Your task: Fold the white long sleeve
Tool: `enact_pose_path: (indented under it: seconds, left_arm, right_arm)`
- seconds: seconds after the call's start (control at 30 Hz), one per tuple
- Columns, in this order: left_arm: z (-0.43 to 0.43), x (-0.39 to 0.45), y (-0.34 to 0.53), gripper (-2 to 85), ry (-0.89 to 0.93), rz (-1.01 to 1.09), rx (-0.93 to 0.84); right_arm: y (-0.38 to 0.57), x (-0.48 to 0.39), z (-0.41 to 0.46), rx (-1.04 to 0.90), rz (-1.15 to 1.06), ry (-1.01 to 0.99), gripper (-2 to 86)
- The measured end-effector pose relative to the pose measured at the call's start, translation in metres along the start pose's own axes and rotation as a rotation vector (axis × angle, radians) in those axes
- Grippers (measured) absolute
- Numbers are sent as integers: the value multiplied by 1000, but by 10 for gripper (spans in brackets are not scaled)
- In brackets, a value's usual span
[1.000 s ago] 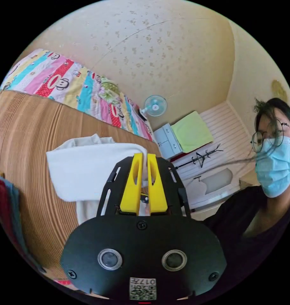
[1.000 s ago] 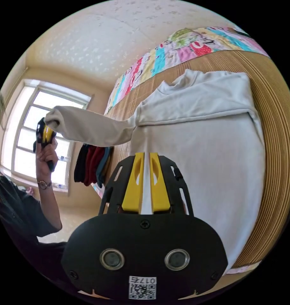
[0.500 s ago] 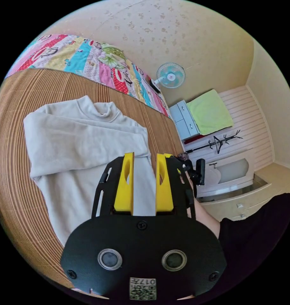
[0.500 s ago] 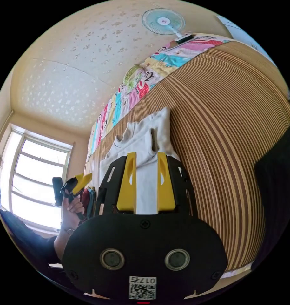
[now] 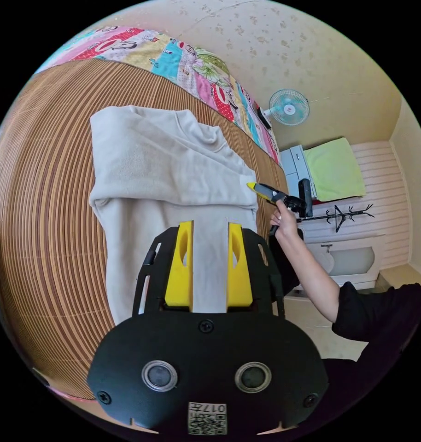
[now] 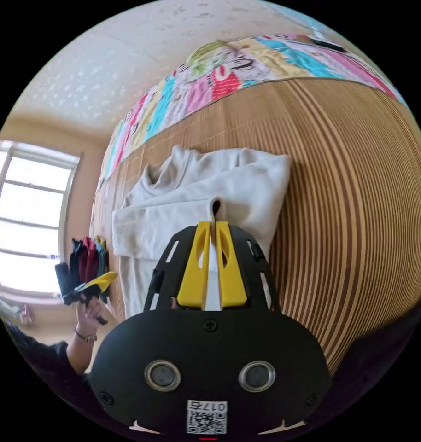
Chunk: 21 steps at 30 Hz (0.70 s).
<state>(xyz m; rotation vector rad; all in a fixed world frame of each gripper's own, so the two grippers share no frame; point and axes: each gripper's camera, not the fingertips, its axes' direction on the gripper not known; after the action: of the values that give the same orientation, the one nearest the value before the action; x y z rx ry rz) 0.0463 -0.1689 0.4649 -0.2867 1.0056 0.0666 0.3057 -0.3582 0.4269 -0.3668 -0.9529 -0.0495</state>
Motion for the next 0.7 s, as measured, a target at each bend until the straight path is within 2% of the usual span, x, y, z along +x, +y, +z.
enact_pose_path:
  seconds: [0.07, 0.27, 0.4, 0.5, 0.63, 0.7]
  left_arm:
    - [2, 1, 4, 112, -8, 18, -21]
    - [-17, 1, 9, 112, -44, 24, 17]
    - [-37, -9, 8, 115, -76, -27, 111]
    - [-53, -14, 5, 124, -153, -83, 210]
    - [-58, -5, -4, 125, -286, -41, 261]
    - [-45, 2, -12, 124, -358, -6, 212]
  right_arm:
    - [1, -17, -10, -1, -28, 56, 32]
    - [5, -37, -73, 203, -23, 111, 26]
    - [-2, -6, -52, 170, 88, 120, 37]
    - [8, 9, -30, 108, 193, 238, 69]
    - [49, -21, -31, 150, 134, 204, 93]
    - [70, -33, -19, 133, 125, 237, 88]
